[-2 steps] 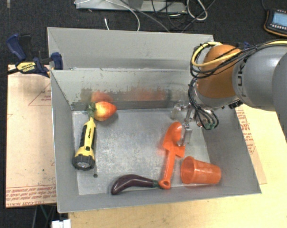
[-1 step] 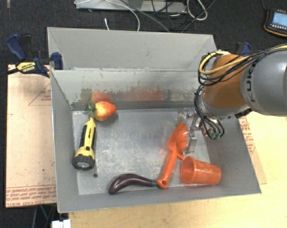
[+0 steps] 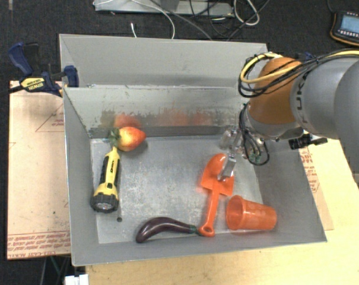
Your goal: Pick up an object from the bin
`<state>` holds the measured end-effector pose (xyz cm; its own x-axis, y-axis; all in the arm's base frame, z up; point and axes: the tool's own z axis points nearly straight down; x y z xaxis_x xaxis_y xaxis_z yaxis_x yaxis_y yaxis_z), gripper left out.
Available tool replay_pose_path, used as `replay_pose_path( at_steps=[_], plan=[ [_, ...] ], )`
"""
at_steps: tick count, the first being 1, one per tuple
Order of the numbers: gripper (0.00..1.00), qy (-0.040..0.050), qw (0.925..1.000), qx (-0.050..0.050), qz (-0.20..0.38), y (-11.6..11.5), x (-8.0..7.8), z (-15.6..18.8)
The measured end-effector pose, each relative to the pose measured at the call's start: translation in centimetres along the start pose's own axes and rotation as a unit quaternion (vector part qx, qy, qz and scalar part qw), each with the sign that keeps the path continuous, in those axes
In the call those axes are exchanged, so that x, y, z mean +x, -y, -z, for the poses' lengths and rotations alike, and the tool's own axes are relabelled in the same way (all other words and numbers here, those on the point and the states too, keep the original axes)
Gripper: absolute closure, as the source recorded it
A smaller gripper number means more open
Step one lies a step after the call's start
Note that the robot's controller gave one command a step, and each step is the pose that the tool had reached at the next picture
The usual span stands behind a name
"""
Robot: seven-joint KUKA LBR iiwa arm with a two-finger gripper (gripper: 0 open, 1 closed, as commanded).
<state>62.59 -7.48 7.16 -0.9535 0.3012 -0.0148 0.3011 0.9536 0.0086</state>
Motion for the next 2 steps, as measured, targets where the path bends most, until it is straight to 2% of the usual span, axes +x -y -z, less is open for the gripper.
replay_pose_path(
  at_steps=[1, 2],
  plan=[
    [0.00, -0.0015, 0.9922, -0.001, 0.125, 0.10, 1.08, -0.10],
    [1.00, 0.0018, 1.0000, -0.001, 0.002, 0.03, 0.37, -0.09]
  ],
)
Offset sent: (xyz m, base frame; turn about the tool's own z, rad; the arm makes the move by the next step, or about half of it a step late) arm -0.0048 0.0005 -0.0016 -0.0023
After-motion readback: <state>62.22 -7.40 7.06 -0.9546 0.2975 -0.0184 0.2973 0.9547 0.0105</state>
